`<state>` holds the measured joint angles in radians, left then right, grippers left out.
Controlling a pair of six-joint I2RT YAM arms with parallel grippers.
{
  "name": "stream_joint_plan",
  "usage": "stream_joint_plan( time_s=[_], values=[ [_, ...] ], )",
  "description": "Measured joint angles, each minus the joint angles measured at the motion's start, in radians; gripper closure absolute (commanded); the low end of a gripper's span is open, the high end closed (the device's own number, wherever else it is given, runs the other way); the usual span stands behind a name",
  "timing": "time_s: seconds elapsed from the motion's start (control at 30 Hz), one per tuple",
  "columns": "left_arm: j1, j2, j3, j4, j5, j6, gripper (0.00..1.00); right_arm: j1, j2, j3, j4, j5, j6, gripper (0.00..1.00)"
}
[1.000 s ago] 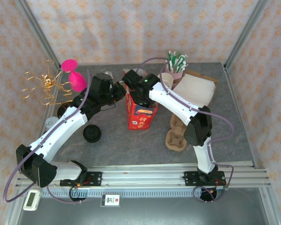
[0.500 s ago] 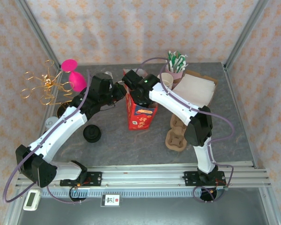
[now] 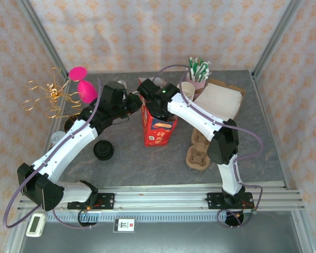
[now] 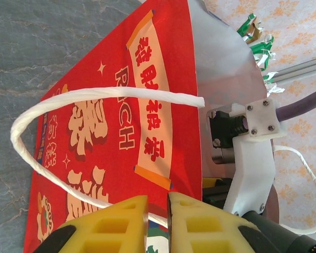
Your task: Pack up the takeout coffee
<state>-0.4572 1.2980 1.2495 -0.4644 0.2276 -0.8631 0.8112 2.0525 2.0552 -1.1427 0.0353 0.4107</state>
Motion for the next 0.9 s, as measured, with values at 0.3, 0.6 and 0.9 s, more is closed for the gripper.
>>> stream_joint_plan(
  time_s=[0.3,0.6,0.9],
  values=[
    [0.000,0.000,0.000,0.000,0.000,0.002,0.95,0.000,0.013,0.024,-0.018,-0.001,0.000,0.22],
    [0.000,0.009,0.000,0.000,0.000,0.002,0.98,0.000,0.034,0.072,-0.053,0.000,0.001,0.14],
    [0.000,0.014,0.000,0.000,-0.004,0.002,1.00,0.000,0.050,0.109,-0.094,0.003,0.000,0.14]
  ],
)
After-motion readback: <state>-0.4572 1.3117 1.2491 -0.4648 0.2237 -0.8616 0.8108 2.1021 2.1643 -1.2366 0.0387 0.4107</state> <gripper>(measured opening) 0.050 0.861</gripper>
